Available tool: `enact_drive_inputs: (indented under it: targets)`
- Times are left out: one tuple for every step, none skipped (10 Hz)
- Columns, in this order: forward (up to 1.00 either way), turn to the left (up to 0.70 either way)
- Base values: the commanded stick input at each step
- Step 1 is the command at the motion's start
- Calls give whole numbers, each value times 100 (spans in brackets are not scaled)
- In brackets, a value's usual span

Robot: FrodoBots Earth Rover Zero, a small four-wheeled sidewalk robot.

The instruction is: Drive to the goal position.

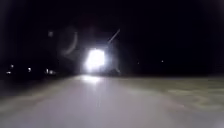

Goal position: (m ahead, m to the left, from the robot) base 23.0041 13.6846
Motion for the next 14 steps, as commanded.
enact_drive_inputs:
  targets:
    - [100, 0]
    - [100, 0]
    - [100, 0]
    - [100, 0]
    - [100, 0]
    - [100, 0]
    - [100, 0]
    - [100, 0]
    - [100, 0]
    - [100, 0]
    - [100, 0]
    - [100, 0]
    - [100, 0]
    - [100, 22]
